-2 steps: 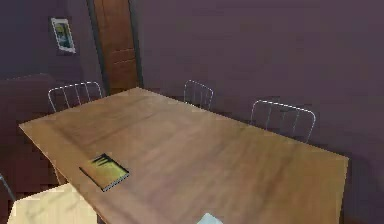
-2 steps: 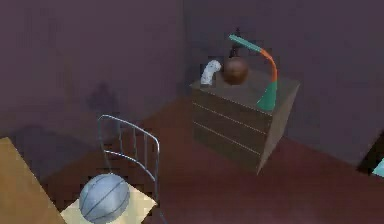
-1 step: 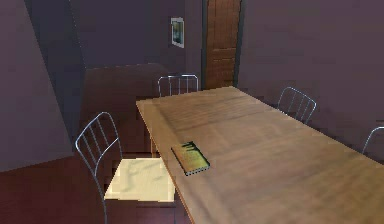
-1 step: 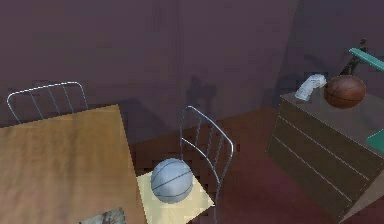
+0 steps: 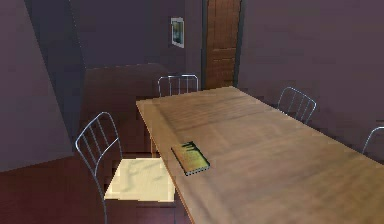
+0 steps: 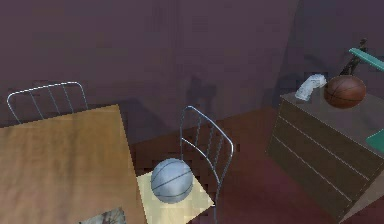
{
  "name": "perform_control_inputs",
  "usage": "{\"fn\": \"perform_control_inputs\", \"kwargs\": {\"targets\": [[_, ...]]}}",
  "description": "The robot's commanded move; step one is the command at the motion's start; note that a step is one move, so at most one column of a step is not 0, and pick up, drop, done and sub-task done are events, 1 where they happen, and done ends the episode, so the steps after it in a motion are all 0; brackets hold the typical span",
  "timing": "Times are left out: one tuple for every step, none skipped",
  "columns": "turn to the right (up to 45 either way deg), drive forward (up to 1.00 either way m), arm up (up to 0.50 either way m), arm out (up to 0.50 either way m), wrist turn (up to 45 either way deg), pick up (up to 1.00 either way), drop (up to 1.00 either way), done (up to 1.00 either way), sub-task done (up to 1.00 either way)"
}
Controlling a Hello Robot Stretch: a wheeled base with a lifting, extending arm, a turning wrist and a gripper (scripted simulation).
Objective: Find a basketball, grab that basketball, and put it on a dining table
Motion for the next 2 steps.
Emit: {"fn": "perform_control_inputs", "kwargs": {"targets": [[0.0,0.0,0.08,0.0,0.0,0.0,0.0,0.0,0.0],[0.0,0.0,0.0,0.32,0.0,0.0,0.0,0.0,0.0]]}}
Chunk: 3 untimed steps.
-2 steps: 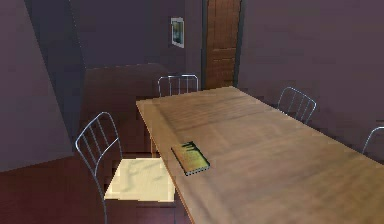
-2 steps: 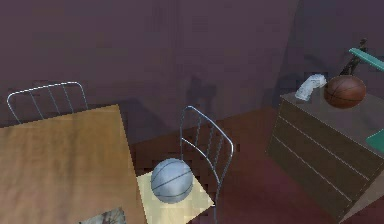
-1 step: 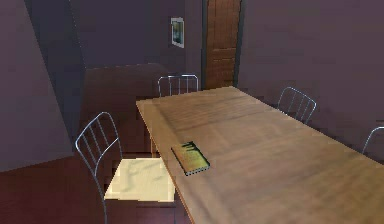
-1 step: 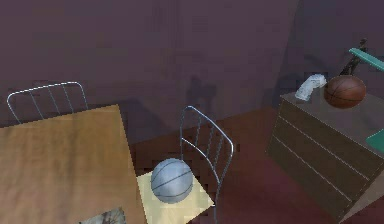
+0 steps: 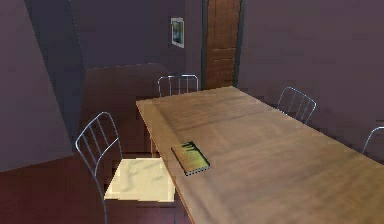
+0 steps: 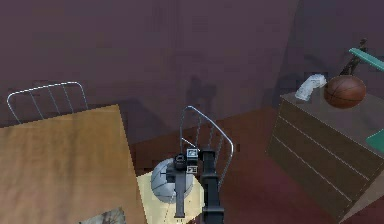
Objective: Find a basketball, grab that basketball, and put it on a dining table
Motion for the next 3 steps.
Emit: {"fn": "perform_control_inputs", "kwargs": {"targets": [[0.0,0.0,0.0,0.0,45.0,0.0,0.0,0.0,0.0],[0.0,0.0,0.0,0.0,45.0,0.0,0.0,0.0,0.0],[0.0,0.0,0.0,0.0,45.0,0.0,0.0,0.0,0.0]]}}
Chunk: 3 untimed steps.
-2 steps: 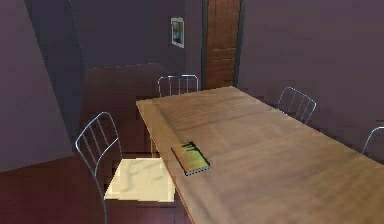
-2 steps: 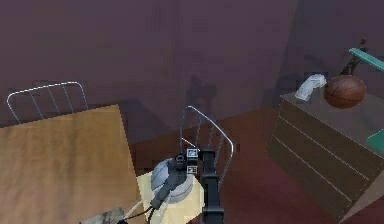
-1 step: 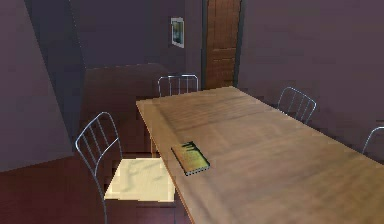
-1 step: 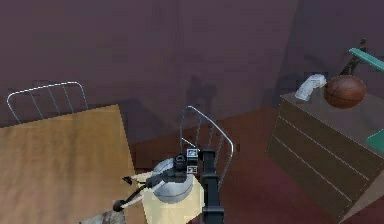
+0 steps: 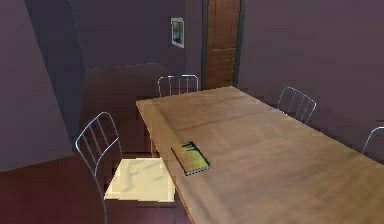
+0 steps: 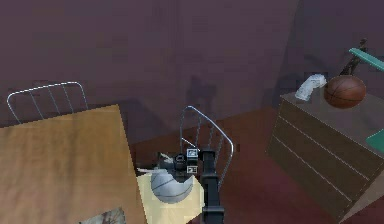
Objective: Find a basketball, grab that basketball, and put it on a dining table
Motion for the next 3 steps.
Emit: {"fn": "perform_control_inputs", "kwargs": {"targets": [[0.0,0.0,0.0,0.0,21.0,0.0,0.0,0.0,0.0],[0.0,0.0,-0.3,0.0,0.0,0.0,0.0,0.0,0.0],[0.0,0.0,0.0,0.0,0.0,1.0,0.0,0.0,0.0]]}}
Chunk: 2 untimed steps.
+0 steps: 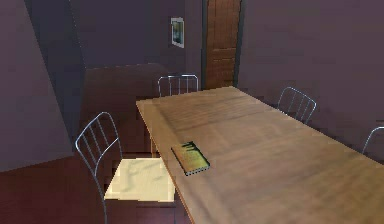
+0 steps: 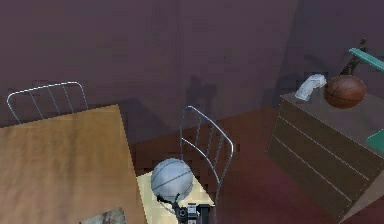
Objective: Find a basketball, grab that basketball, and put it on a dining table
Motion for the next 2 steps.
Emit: {"fn": "perform_control_inputs", "kwargs": {"targets": [[0.0,0.0,0.1,0.0,0.0,0.0,0.0,0.0,0.0],[0.0,0.0,0.5,0.0,0.0,0.0,0.0,0.0,0.0]]}}
